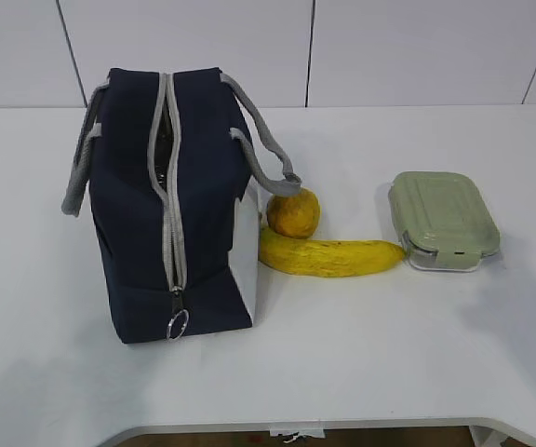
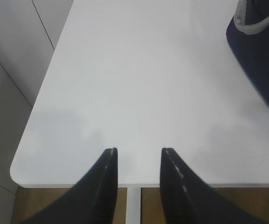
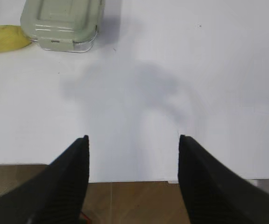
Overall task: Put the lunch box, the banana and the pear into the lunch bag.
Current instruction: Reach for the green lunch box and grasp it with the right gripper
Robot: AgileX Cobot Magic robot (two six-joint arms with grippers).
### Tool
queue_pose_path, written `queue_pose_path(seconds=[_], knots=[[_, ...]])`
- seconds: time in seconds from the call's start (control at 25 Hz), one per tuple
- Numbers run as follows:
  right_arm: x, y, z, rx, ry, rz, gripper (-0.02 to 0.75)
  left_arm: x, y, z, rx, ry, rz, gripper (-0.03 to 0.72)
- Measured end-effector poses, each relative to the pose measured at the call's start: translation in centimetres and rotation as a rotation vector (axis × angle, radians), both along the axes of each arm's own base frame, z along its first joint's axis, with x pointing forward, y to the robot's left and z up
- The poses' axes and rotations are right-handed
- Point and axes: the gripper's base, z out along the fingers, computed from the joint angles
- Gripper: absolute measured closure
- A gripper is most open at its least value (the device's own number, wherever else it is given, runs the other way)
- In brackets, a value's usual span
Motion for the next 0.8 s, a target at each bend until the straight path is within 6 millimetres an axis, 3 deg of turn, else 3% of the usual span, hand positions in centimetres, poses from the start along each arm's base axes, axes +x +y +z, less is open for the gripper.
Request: queue_pose_path(seconds=[0.56, 0.8], knots=[[11.6, 0.7, -1.4, 0.061, 0.287, -0.089, 0.27, 0.0, 0.0, 0.0, -0.003, 0.0, -0.002, 0.448], [15.5, -1.4, -1.6, 0.181, 0.309, -0.131, 0.27, 0.0, 0.0, 0.0, -0.003, 0.0, -0.002, 0.448]])
